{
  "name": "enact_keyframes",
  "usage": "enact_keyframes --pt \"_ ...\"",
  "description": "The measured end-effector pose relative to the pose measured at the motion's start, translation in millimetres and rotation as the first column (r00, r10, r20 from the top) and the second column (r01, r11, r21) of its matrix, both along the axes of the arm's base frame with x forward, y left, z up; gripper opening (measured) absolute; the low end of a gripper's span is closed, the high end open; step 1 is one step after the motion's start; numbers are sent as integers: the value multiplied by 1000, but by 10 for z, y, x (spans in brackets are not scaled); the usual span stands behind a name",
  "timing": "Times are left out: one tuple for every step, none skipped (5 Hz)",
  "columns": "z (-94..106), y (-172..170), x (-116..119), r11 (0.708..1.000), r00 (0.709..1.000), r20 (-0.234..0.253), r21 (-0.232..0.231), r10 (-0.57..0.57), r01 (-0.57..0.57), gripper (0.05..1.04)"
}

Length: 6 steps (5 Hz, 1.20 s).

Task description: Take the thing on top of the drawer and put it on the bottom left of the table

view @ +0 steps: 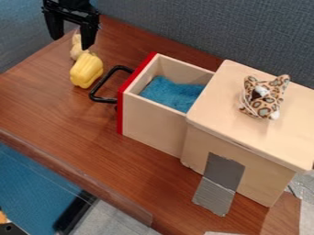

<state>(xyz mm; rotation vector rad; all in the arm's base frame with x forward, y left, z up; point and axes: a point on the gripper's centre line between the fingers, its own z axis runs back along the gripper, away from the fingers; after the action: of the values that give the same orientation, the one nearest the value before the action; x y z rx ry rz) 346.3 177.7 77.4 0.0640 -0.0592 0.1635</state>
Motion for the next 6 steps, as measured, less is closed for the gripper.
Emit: enact_keyframes --pt "-143 -30 -33 1000 999 -35 -22 3 -4 1001" --pt "115 -502 -37 996 997 -21 -49 -80 79 1001" --pt "539 -1054 -12 976 977 71 -73 -200 205 1001" --pt "707 -1440 -35 941 944 129 -115 -303 318 1000" --pt "800 -1979 -43 874 883 171 -149 -438 463 1000" --pt "797 -2433 -84 833 841 168 -138 -514 536 1000"
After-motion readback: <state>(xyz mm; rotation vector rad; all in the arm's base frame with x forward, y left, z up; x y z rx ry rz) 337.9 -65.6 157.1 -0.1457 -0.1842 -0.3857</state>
